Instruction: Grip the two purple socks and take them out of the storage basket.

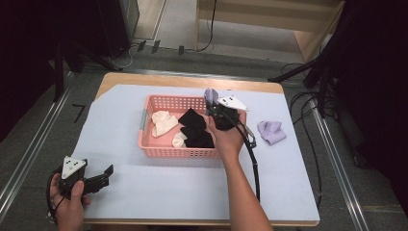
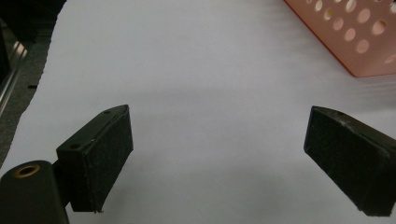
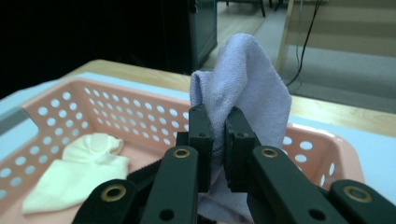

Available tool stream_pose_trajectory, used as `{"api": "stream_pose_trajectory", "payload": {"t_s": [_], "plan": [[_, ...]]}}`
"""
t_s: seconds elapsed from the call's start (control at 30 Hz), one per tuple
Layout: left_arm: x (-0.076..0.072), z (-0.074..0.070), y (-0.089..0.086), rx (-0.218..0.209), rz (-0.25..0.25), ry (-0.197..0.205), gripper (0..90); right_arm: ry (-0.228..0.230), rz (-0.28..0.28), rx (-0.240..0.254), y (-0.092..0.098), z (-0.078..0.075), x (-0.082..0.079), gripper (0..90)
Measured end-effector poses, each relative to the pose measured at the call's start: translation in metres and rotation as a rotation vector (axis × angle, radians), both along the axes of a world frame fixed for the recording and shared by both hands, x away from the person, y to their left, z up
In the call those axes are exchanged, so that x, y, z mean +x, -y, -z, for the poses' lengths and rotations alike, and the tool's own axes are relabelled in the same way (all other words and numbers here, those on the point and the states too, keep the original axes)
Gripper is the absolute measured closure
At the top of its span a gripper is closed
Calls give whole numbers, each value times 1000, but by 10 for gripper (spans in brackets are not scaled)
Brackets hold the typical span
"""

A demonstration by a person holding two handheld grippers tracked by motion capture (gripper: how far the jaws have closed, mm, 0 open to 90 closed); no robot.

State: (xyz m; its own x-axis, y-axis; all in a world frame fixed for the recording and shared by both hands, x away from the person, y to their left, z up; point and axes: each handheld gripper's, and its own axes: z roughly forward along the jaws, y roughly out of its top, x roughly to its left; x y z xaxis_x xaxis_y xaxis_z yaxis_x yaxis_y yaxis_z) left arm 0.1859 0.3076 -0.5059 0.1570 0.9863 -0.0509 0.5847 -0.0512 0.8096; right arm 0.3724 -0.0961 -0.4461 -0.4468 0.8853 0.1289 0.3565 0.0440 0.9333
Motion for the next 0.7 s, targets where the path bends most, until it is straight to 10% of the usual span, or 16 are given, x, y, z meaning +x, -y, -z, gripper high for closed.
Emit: {"api": "stream_pose_trajectory", "payload": {"t_s": [0.7], "plan": [[-1, 0, 0, 3, -2, 5, 89, 153, 94, 99, 62, -28, -23, 838]]}}
